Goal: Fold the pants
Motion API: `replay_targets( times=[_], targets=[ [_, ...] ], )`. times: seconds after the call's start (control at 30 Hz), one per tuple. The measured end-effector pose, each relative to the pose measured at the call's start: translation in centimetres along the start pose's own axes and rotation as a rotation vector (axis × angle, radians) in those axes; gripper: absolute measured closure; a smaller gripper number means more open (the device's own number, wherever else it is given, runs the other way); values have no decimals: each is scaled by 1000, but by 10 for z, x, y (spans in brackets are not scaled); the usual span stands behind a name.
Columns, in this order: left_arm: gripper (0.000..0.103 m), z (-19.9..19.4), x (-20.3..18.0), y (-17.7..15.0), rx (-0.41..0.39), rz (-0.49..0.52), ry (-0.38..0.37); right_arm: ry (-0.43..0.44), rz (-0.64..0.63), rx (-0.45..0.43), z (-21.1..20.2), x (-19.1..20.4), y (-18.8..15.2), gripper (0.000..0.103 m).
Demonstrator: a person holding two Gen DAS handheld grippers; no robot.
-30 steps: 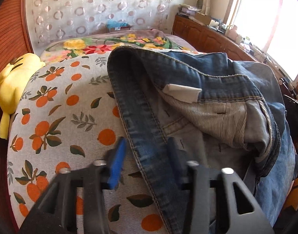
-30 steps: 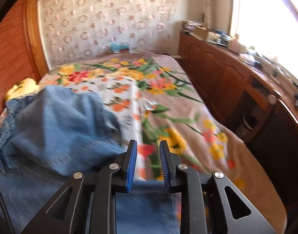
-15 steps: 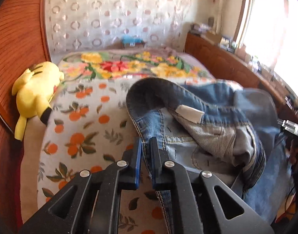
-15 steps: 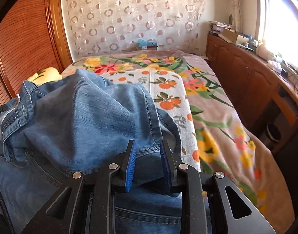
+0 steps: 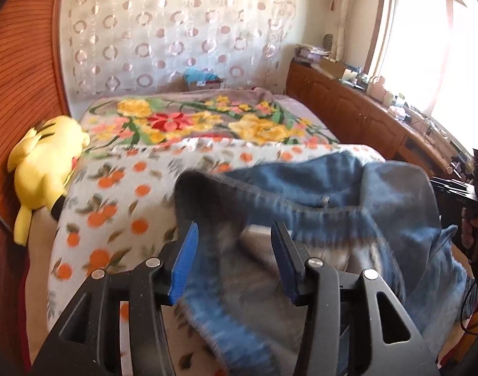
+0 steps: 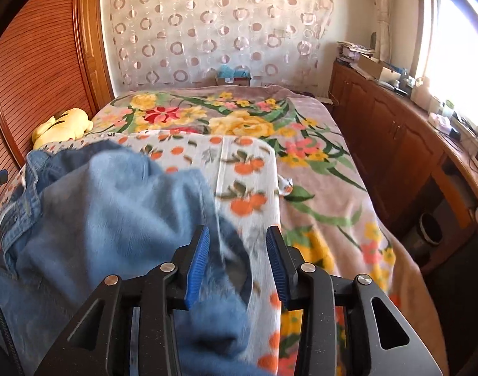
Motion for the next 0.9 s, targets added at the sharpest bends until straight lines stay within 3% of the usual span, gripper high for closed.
replay_targets(
  times=[0.17,0.33,0.5,0.67,0.7,0.73,0.8,0.9],
  targets=[
    [53,24,-16,23,-29,29,1,62,-12,48,46,9,19,63],
    [53,44,-13,23,-61,55,50,148,-15,91,79,20,27,63],
    [53,55,-1,13,-59,-5,35,187,-11,165,105,12,28,57],
    [53,63,3,4,-52,-11,34,163,-39,206,116,18,21,57],
    [53,64,4,2,-53,-10,35,162,-47,195,115,19,22,67],
    [53,64,4,0,-56,-8,35,161,-53,178,111,20,24,85],
    [53,63,5,-2,-60,-12,30,134,-55,129,102,18,32,95],
    [53,59,8,-1,-78,-36,8,62,-20,-3,74,-2,52,99]
  ],
)
Point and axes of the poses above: each gripper's, at about its wrist camera, not at the fingertips, and z roughly the way its jaws point, x to its left, y to its top, the point moved 6 cm from there along z, roughly the way its jaws point, and after that the axes turned 5 degrees about -x, right-handed, at the moved point
